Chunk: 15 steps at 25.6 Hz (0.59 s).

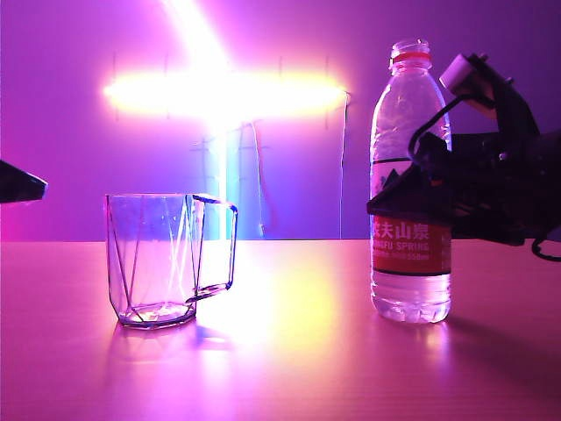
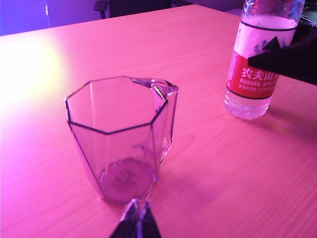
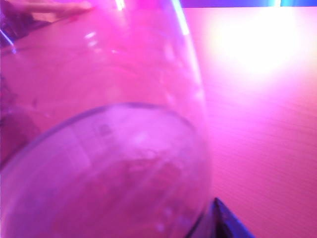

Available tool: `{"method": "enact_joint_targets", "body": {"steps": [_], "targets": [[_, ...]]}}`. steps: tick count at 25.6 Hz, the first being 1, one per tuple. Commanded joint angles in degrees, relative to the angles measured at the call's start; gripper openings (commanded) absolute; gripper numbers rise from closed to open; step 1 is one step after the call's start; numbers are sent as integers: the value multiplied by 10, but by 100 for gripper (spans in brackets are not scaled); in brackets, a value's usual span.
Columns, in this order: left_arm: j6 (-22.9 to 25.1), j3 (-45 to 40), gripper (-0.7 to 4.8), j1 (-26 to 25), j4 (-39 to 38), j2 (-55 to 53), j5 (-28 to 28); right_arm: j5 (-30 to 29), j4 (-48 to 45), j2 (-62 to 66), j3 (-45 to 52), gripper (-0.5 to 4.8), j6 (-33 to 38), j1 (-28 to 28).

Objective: Pick up the mineral water bottle on the table and pour water into the mug until it's half full.

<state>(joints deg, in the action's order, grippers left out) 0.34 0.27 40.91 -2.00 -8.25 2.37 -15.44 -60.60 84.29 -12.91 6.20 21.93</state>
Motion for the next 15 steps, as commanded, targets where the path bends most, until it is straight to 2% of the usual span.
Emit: {"method": "enact_joint_targets", "body": {"steps": [1,3,5,15], "targets": [[-2,2,-2,1,6,10,0,-1,-14,-1,-2,407,2,0],[-2,2,-2,1,5,19,0,-2,-14,-1,-2,386,2,0],[-2,2,-2,1,6,30,0,-2,-14,-1,-2,307,2,0],[-2,2,-2,0,5,62,0,-13,-31,-2,-2,304,2,1]]}}
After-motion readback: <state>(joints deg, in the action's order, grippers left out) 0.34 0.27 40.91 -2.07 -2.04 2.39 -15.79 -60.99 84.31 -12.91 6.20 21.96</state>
